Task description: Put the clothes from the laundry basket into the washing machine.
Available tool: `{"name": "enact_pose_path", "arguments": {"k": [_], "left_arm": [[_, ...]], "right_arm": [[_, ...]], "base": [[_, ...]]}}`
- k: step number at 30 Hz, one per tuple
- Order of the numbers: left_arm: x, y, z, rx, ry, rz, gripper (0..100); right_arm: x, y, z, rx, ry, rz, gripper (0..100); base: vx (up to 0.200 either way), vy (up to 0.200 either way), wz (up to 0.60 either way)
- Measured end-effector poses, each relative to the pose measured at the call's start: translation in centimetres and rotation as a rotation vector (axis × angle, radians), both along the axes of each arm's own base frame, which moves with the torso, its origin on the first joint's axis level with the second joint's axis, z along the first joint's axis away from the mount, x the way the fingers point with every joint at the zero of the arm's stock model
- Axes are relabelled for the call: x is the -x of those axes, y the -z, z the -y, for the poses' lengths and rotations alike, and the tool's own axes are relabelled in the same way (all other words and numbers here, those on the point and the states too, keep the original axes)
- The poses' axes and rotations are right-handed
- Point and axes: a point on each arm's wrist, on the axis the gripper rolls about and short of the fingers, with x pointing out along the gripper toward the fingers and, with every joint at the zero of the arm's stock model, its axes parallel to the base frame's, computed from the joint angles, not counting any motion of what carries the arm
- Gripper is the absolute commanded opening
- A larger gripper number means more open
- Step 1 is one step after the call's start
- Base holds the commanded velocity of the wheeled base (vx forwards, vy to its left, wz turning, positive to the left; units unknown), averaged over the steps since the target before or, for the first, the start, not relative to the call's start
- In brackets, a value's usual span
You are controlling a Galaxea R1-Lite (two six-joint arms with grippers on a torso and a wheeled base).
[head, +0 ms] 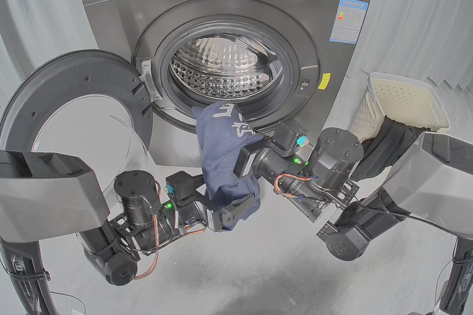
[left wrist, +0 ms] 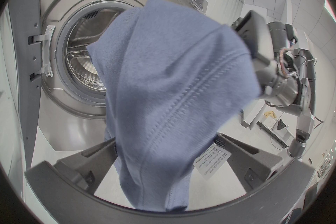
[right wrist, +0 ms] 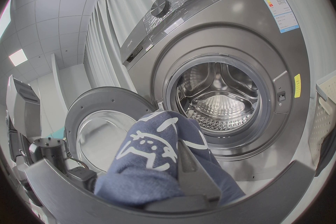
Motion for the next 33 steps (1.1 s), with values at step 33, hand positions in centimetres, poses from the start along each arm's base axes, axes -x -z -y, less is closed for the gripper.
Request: {"name": "enact_pose_path", "arguments": {"k": [33], "left_arm": [[-5.8, 0.4, 1.1, 0.064, -0.194, 0.098, 100]], "right_arm": [[1.9, 0.4, -0.5, 0.014, -0.03, -0.033, 0]], "base": [[0.0, 0.0, 0.0]]}}
